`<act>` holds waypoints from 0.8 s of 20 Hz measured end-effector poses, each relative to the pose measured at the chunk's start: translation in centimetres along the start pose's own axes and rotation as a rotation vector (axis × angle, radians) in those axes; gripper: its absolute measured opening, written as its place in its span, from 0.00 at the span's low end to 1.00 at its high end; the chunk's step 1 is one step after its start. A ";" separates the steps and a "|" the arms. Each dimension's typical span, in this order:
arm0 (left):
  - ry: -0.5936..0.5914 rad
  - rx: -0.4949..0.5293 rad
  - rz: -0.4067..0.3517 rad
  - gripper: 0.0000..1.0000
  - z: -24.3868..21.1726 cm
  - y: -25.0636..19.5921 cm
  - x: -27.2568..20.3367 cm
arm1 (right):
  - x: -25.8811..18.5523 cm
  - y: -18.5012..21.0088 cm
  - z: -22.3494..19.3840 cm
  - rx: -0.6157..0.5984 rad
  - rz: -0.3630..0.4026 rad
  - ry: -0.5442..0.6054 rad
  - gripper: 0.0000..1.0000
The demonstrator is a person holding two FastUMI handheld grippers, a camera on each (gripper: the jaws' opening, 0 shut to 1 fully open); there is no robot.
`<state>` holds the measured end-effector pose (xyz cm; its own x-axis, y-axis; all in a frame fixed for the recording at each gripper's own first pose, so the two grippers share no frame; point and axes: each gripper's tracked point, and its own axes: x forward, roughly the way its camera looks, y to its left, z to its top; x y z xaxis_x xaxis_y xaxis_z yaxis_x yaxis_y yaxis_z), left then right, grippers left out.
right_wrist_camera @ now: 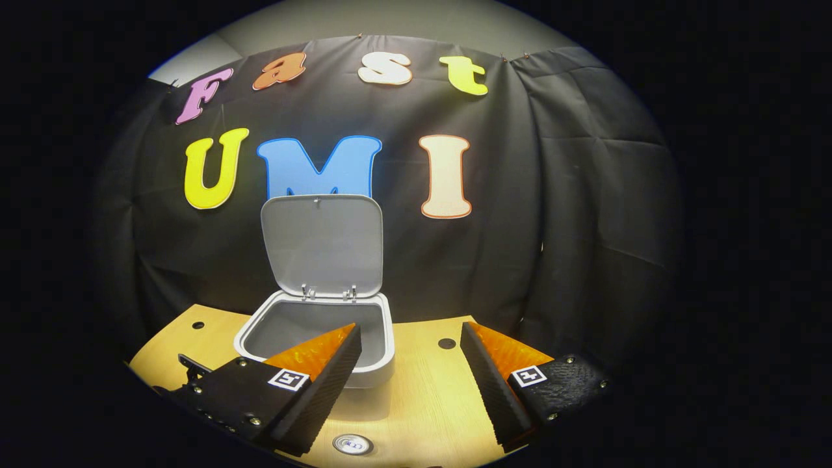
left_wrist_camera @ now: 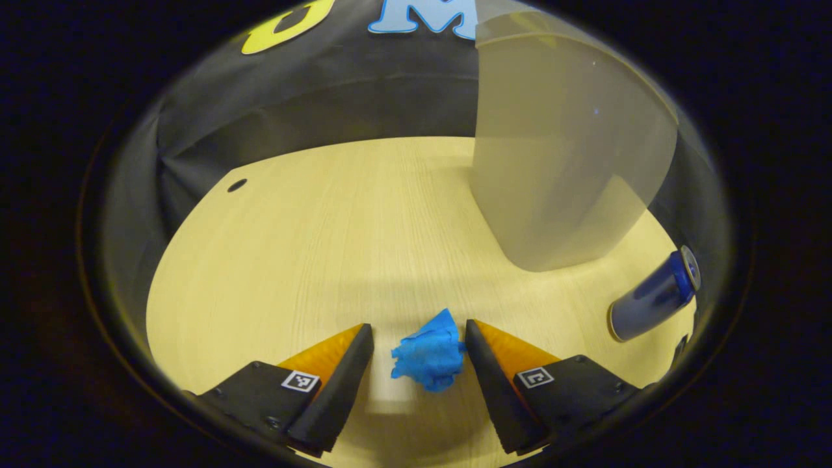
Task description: Press the lid of the desktop garbage bin to open it, pick up the crumpled paper on the desktop and throw it into the bin, then pick up the pop can on the desktop and drop it into the bin, and finally close the garbage bin lid.
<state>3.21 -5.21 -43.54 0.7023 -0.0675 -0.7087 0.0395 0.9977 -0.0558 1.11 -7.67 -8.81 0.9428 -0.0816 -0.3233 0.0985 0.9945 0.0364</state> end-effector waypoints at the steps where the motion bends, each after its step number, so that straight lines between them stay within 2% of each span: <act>1: -0.001 0.008 0.011 0.93 -0.2 0.2 0.0 | 0.0 0.0 0.0 0.000 0.002 0.001 0.98; 2: -0.007 0.012 0.017 0.95 -0.2 0.4 0.0 | 0.0 0.1 -0.1 0.000 0.005 0.003 0.98; 3: -0.008 0.006 0.022 0.89 -0.1 0.6 0.1 | 0.0 0.2 -0.1 -0.001 0.009 0.004 0.98; 5: -0.005 0.000 0.028 0.62 -0.1 0.7 0.0 | 0.0 0.4 -0.1 -0.003 0.015 0.005 0.98; 6: -0.007 0.002 0.028 0.58 0.0 0.8 0.0 | 0.0 0.5 -0.1 -0.004 0.017 0.005 0.98; 12: -0.097 0.043 0.035 0.60 3.9 0.9 -1.5 | 0.1 0.7 0.0 0.000 0.030 -0.002 0.98; 16: -0.193 0.041 0.033 0.60 8.5 -0.4 -4.9 | 0.2 1.0 0.2 0.006 0.041 -0.012 0.98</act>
<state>5.84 -5.16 -34.04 0.8265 -0.0356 -0.5618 0.0406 0.9992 -0.0036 1.49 -6.69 -8.64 0.9498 -0.0418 -0.3101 0.0619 0.9965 0.0554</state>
